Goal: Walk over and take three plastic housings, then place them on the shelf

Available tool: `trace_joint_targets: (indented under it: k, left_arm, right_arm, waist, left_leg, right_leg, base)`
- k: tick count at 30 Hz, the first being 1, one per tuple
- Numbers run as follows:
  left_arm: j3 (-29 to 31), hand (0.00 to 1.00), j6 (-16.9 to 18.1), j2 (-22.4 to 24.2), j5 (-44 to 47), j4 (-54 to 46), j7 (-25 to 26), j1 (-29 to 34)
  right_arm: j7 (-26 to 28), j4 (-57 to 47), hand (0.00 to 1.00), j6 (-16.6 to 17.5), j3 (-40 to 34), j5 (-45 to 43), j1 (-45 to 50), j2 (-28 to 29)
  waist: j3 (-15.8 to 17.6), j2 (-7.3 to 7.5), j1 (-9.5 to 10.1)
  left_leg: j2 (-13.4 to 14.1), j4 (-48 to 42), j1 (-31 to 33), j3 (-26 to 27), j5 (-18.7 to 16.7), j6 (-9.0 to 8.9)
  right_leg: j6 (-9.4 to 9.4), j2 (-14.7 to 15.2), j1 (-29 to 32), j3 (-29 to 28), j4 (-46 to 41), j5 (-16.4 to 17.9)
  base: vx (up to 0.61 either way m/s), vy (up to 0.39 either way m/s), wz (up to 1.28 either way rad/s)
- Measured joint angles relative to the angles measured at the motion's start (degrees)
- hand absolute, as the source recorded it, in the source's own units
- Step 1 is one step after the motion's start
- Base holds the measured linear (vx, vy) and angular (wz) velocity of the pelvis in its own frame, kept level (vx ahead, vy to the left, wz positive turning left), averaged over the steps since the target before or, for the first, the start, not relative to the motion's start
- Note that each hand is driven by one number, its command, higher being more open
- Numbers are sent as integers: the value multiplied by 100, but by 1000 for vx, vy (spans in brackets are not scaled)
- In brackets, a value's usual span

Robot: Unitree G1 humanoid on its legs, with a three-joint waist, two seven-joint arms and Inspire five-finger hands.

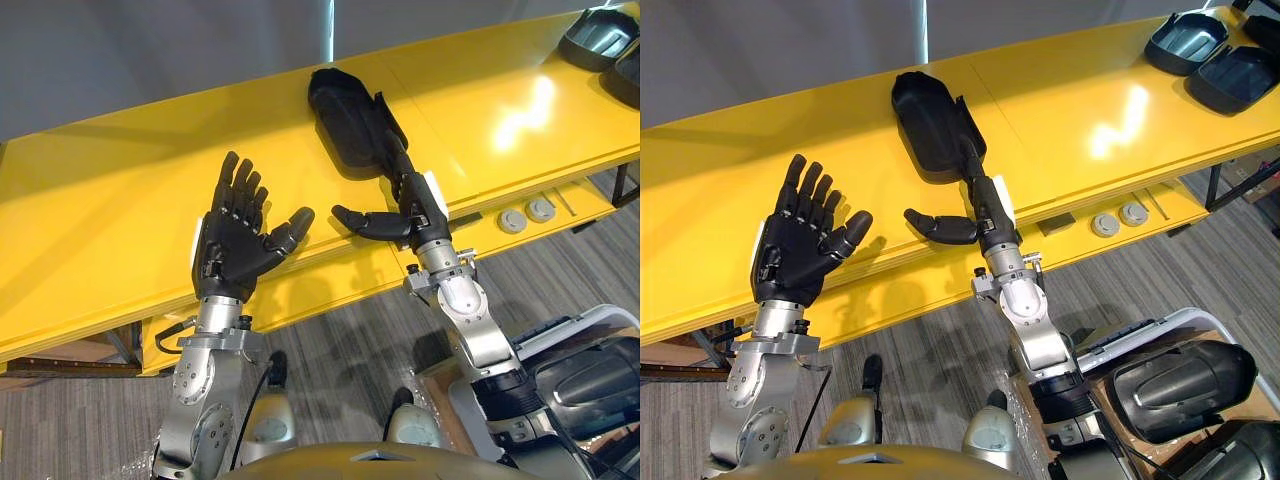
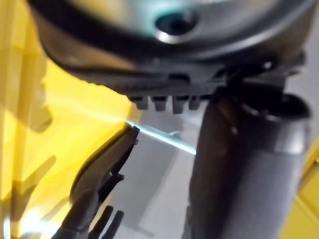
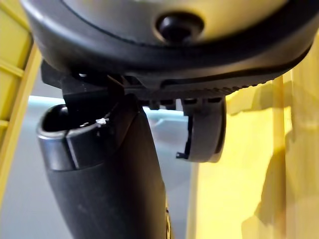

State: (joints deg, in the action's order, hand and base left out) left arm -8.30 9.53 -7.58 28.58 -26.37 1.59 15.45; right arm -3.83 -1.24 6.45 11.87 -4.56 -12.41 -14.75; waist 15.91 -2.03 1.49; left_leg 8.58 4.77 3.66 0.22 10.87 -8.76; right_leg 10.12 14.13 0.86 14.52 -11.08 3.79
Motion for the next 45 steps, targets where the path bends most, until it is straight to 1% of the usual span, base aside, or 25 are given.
trace_joint_targets:
  k: [3,6,13,17,22,24,26,29,30,31,33,34,35,36,39,40,42,43,45]
  left_arm:
    - [-1,100,0,6,0,0,1,-14]
    - [-1,100,0,7,0,0,6,-54]
    - [-4,100,1,10,1,0,33,-179]
    - [-1,100,1,54,1,0,25,-223]
    - [-9,100,1,80,0,0,-113,-226]
    - [-8,100,4,84,0,0,-180,-225]
    - [12,100,13,85,5,-5,-306,-224]
    - [-25,100,15,92,26,-5,-423,-224]
    - [-50,100,17,92,94,-9,-524,-251]
    - [-57,100,18,91,161,-11,-582,-263]
    - [-157,100,18,99,778,-13,-893,-348]
    - [-234,100,19,98,1003,-14,-1006,-411]
    - [-278,100,19,101,1102,-14,-1055,-440]
    - [-362,100,19,119,1226,-20,-1165,-473]
    - [-622,100,8,124,1332,-20,-1196,-490]
    - [-723,100,-16,123,1384,-16,-1197,-528]
    - [-904,100,-96,120,1385,0,-1208,-625]
    - [-921,100,-96,120,1385,0,-1212,-628]
    - [-1068,100,-99,117,1389,77,-1229,-687]
  right_arm:
    - [-67,60,100,-6,-5,194,-72,0]
    - [-87,60,100,-26,-6,192,-209,0]
    - [-157,60,100,-33,-19,190,-284,0]
    - [-138,60,100,-22,-36,180,-326,51]
    - [-138,-38,100,55,-116,75,-202,167]
    - [-169,-271,100,106,-127,-57,19,193]
    - [-187,-714,100,252,-207,-158,435,353]
    - [-346,-1112,100,579,-304,-269,841,483]
    - [-420,-1189,100,660,-447,-268,983,573]
    - [-457,-1222,100,672,-525,-269,1049,626]
    - [-631,-1284,100,687,-879,-262,1381,792]
    - [-690,-1284,100,686,-1003,-261,1536,834]
    - [-724,-1284,100,683,-1087,-258,1662,852]
    - [-813,-1289,100,670,-1205,-251,1908,856]
    - [-911,-1333,100,631,-1412,-257,2504,878]
    - [-942,-1372,100,630,-1507,-260,2727,889]
    - [-947,-1565,100,628,-1747,-273,3244,902]
    - [-941,-1587,100,628,-1778,-274,3301,905]
    - [-892,-1773,100,641,-2047,-289,3701,996]
  waist:
    - [18,-5,1]
    - [112,-38,-1]
    - [115,-45,-3]
    - [135,-58,-7]
    - [148,-84,-3]
    - [147,-84,0]
    - [135,-73,11]
    - [-64,-34,-29]
    - [-122,5,-42]
    - [-147,34,-50]
    - [-262,141,-176]
    - [-303,185,-200]
    - [-357,208,-234]
    - [-431,243,-329]
    - [-657,263,-500]
    - [-680,259,-606]
    - [-701,241,-754]
    - [-702,240,-790]
    - [-715,223,-1020]
  left_leg:
    - [0,0,2,-6,1,0]
    - [0,0,17,-11,9,11]
    - [0,-2,91,-25,24,2]
    - [-2,-1,92,-27,30,6]
    - [0,0,72,6,28,5]
    - [0,2,38,38,10,4]
    - [2,5,-116,203,-67,3]
    - [26,5,-250,543,-175,-8]
    - [36,3,-343,696,-218,-9]
    - [42,3,-402,794,-246,-17]
    - [82,5,-577,1087,-349,-46]
    - [109,6,-648,1211,-382,-58]
    - [124,6,-672,1279,-402,-62]
    - [152,7,-753,1412,-445,-88]
    - [248,6,-851,1806,-534,-154]
    - [289,5,-898,1951,-553,-179]
    - [372,4,-984,2274,-619,-238]
    - [381,4,-992,2312,-627,-245]
    - [433,2,-1024,2541,-699,-319]
  right_leg:
    - [-14,2,3,4,-11,25]
    - [-20,6,28,8,-50,31]
    - [-37,9,109,21,-90,51]
    - [-8,10,111,20,-85,34]
    - [1,6,79,16,-38,27]
    - [35,-1,17,8,60,-4]
    - [50,-5,-54,-117,208,-48]
    - [57,-42,-88,-413,462,-227]
    - [54,-64,-114,-563,585,-319]
    - [63,-72,-129,-649,647,-356]
    - [58,-126,-185,-892,850,-475]
    - [52,-153,-181,-1004,887,-498]
    - [49,-169,-176,-1058,933,-523]
    - [43,-200,-172,-1179,975,-549]
    - [9,-328,19,-1545,1041,-616]
    - [-7,-386,49,-1692,1077,-666]
    - [-27,-509,178,-2012,1172,-773]
    - [-32,-525,192,-2048,1183,-788]
    - [-30,-619,304,-2269,1247,-846]
  base:
    - [-11,-4,1]
    - [-21,-7,1]
    - [0,0,0]
    - [0,0,0]
    - [0,0,0]
    - [15,-8,-8]
    - [14,7,-35]
    - [71,20,-56]
    - [75,25,-60]
    - [56,23,-72]
    - [23,12,-69]
    - [12,1,-55]
    - [13,-6,-56]
    - [13,-6,-56]
    - [12,-19,-72]
    - [35,-26,-71]
    - [26,-41,-76]
    - [8,-33,-58]
    - [19,-30,-52]
